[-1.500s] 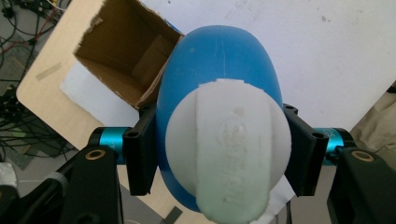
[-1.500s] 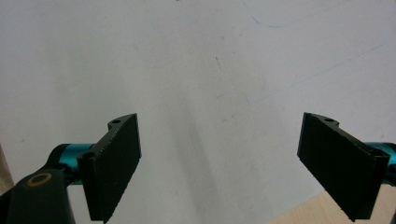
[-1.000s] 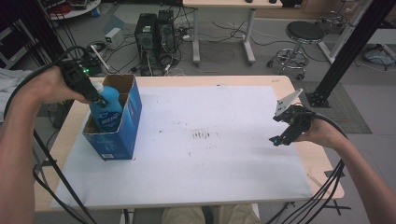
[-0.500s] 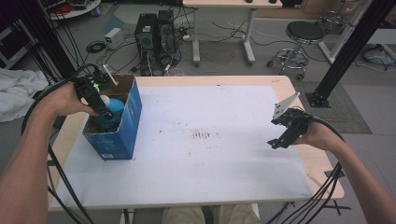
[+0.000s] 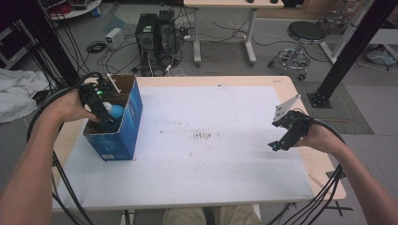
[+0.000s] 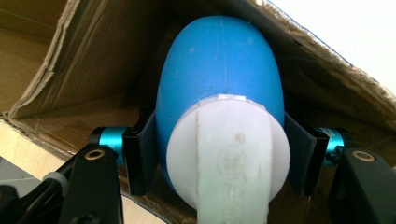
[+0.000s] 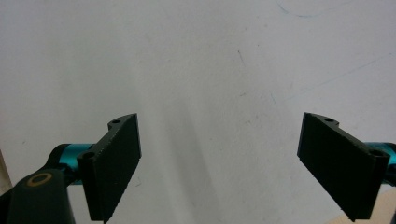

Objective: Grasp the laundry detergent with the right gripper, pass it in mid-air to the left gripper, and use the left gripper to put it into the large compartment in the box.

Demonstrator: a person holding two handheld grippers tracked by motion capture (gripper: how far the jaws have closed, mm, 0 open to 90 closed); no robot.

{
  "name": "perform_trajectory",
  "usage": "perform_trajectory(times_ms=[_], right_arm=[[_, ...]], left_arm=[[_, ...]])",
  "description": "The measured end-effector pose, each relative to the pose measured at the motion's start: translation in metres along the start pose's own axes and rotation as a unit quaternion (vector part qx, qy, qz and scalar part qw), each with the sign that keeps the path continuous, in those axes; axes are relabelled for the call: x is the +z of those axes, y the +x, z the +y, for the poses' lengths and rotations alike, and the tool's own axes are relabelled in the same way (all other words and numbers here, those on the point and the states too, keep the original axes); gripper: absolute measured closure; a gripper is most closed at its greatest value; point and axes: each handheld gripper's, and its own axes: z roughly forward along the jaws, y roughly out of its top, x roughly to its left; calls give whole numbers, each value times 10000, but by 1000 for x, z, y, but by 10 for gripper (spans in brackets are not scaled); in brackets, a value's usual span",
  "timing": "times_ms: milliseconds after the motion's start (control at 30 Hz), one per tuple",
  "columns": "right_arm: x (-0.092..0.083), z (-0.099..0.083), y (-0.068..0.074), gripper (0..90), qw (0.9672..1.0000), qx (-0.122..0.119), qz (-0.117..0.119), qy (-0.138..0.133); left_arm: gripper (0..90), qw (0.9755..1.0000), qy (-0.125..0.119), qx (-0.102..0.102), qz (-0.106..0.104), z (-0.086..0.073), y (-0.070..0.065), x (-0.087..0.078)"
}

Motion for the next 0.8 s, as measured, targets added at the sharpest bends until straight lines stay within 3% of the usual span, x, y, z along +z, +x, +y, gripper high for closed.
perform_trajectory(times_ms=[800], right_arm=[[4, 4, 4, 127, 10000, -32, 9, -12]], left_arm=[[332, 9998, 109, 89, 114, 2, -3, 2]])
